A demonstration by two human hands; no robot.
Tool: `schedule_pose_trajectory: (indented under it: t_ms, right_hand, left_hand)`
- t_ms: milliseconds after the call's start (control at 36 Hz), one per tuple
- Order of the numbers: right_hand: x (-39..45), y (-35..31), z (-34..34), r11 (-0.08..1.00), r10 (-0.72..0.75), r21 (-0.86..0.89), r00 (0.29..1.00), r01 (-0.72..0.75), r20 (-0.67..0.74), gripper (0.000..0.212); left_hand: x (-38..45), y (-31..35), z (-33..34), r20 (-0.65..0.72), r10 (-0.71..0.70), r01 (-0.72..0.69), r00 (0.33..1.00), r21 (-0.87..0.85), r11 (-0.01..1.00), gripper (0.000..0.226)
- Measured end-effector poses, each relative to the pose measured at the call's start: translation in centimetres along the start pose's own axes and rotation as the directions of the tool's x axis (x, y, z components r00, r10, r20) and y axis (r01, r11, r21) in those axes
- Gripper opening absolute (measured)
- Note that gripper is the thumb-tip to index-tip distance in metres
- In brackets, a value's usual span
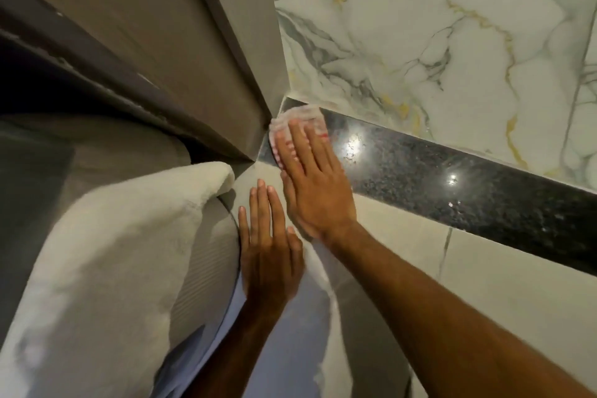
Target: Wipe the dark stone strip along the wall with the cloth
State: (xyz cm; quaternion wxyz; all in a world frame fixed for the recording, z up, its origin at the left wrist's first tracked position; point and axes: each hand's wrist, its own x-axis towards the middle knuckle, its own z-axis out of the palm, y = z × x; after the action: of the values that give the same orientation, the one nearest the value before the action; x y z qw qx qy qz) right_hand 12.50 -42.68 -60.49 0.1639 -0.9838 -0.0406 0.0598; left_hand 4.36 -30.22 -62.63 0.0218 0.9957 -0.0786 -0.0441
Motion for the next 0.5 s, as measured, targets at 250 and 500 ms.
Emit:
schedule_pose_trajectory:
  t_ms: [250,500]
  right_hand:
    - [-8.8,3.5,-0.6,0.954,0.291,-0.046,0.95,-0.297,-0.113,0.066]
    - [-1.7,0.3,0.7,0.987,0.158,-0.003,0.983,-0.159,-0.096,0.066]
  left_hand:
    - [0.2,0.1,-0.5,0.009,-0.013,0.013,1.0,-0.088,0.996,0.064]
    - [-0.4,-0.3,0.2,-0.006,0.05,-0.05,0.999,-0.047,0.998,0.068]
